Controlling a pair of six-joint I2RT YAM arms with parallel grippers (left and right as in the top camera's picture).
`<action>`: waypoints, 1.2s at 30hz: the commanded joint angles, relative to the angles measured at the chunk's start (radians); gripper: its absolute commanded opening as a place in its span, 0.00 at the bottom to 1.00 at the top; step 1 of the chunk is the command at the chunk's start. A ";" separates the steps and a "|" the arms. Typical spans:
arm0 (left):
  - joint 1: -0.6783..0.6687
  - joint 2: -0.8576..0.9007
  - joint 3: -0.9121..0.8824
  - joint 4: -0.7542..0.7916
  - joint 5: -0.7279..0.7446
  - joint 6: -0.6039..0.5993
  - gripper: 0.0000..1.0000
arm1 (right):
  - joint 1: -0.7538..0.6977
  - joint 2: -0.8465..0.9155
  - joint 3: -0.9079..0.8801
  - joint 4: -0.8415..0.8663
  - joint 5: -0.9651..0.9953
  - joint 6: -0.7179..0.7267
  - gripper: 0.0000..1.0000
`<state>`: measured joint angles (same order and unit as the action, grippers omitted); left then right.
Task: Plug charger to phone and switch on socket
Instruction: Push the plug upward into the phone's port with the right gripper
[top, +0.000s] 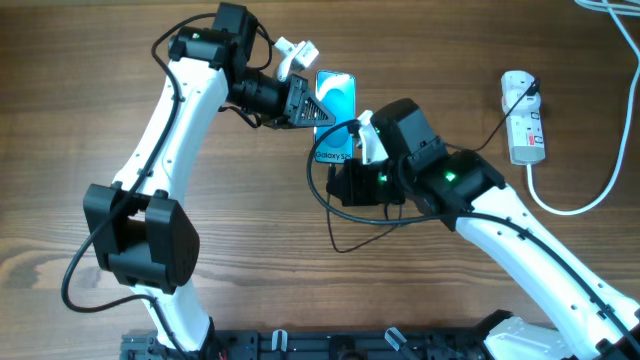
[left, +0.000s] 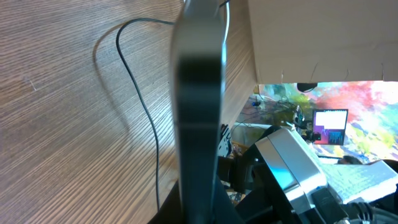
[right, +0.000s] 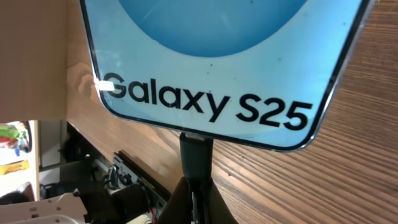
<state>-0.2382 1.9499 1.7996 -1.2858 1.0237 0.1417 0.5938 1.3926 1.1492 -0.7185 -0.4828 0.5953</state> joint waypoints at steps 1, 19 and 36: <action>0.000 -0.033 -0.002 -0.015 0.043 0.035 0.04 | -0.023 -0.015 0.026 0.016 0.014 0.001 0.04; 0.000 -0.033 -0.002 -0.042 0.042 0.035 0.04 | -0.023 -0.015 0.026 0.050 0.169 -0.070 0.04; 0.000 -0.033 -0.002 -0.061 0.042 0.035 0.04 | -0.026 -0.018 0.051 0.090 0.163 -0.036 0.04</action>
<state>-0.2241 1.9499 1.8000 -1.2934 1.0267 0.1574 0.5949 1.3926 1.1492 -0.6910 -0.4454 0.5495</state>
